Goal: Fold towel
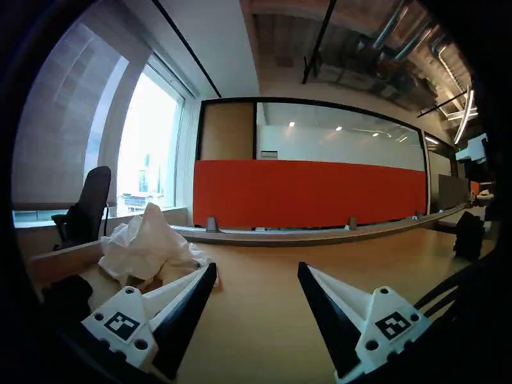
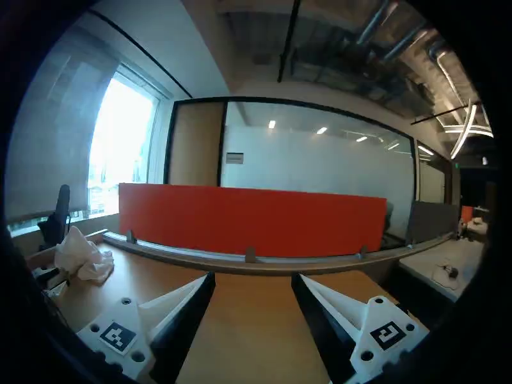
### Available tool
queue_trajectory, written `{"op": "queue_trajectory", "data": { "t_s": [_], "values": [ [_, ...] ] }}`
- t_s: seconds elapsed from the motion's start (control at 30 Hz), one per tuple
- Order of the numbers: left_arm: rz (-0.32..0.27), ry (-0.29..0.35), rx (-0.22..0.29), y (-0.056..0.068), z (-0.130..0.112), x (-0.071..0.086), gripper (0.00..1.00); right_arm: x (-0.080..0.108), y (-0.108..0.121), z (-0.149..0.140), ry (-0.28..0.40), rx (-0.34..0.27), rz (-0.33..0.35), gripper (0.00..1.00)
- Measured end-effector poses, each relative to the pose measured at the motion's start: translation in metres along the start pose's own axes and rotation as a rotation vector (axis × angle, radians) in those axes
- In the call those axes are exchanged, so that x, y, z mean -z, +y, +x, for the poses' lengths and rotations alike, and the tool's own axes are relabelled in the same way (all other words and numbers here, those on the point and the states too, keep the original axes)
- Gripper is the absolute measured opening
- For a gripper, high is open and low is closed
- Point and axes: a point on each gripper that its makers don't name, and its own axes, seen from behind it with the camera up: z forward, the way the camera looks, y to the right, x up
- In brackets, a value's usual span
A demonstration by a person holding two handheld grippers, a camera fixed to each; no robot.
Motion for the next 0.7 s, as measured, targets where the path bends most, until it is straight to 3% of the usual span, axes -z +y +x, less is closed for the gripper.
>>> {"op": "queue_trajectory", "data": {
  "t_s": [0.7],
  "values": [
    [0.016,-0.041,-0.025,-0.001,-0.019,-0.003,0.94,0.003,0.010,-0.012,-0.024,0.017,-0.011,0.92]
  ]
}}
